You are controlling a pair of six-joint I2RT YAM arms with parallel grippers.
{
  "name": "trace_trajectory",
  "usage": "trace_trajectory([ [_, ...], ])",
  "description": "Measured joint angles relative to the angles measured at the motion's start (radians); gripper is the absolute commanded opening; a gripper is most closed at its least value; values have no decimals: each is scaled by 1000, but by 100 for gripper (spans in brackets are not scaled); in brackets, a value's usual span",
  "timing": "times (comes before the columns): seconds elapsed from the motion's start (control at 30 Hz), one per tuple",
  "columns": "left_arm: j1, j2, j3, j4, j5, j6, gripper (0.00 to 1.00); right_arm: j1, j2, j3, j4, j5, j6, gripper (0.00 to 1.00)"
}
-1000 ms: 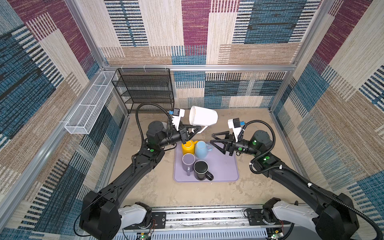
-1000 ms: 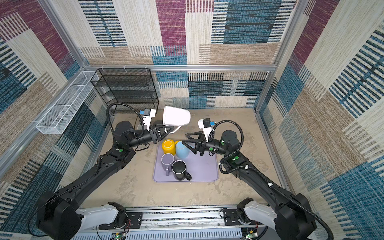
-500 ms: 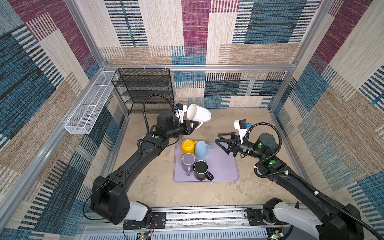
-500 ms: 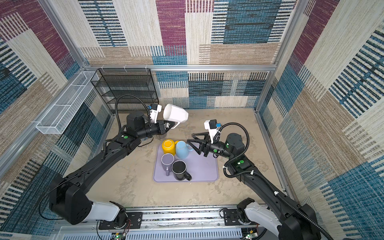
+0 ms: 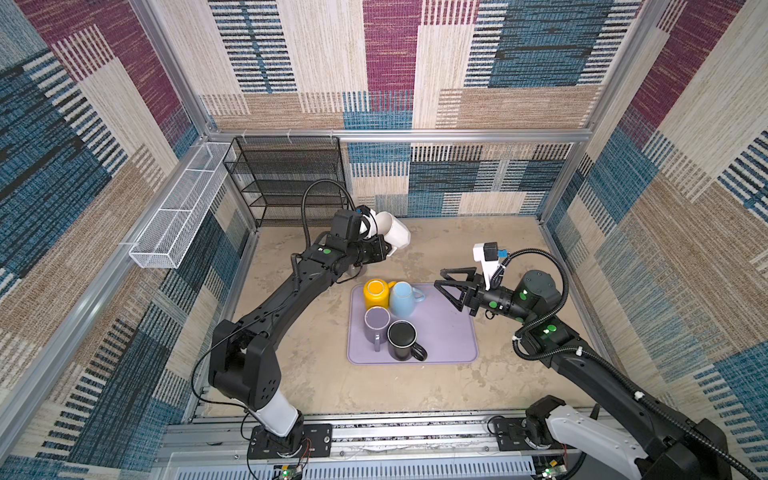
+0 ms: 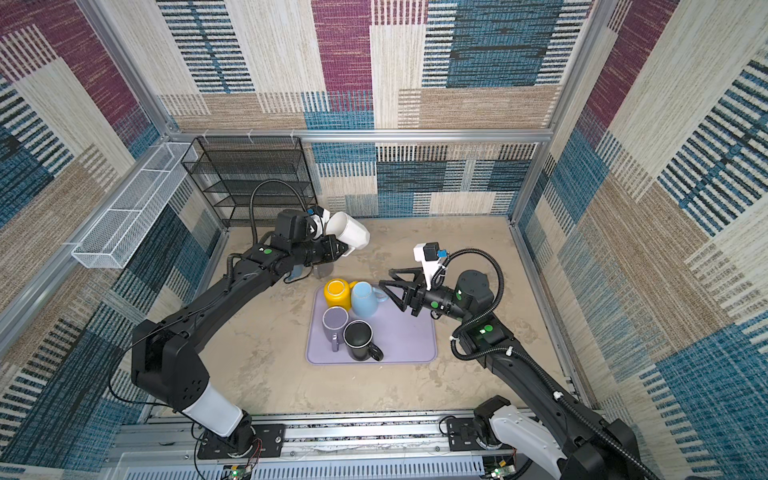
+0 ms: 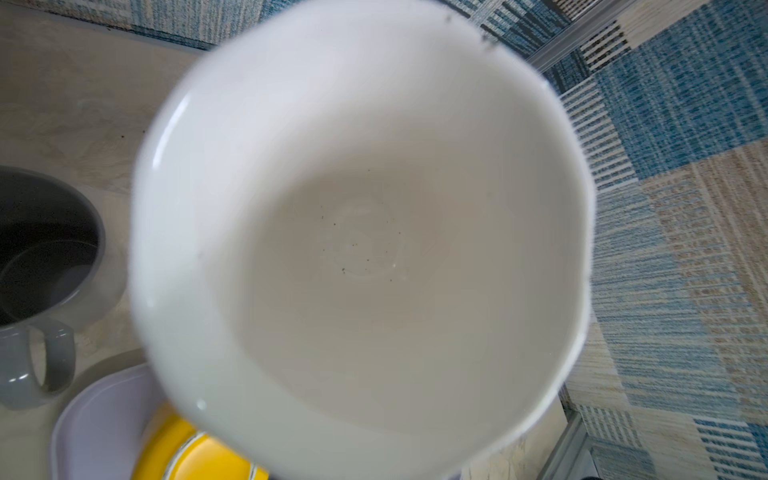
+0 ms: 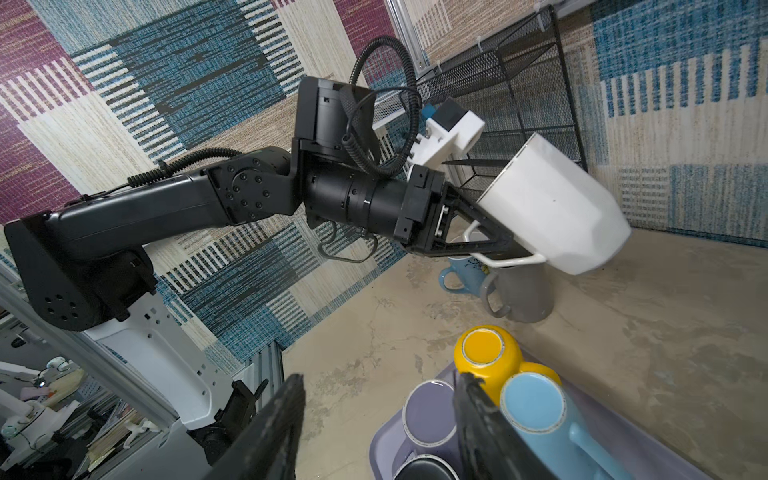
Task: Turn the mug right side up
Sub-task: 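Carry the white mug toward the grey mug with left gripper while right withdraws, then lower the upright white mug onto the table beside the grey mug with the left gripper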
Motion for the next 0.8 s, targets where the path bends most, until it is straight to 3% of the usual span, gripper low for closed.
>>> trace_trajectory([
  [0.5,-37,231,266,-290,-231,34,0,-8,-14,-16,-9,19,-3,60],
  [0.8,-78,340,349,-375,-374,52,0,-10,-16,-20,-21,19,-3,60],
])
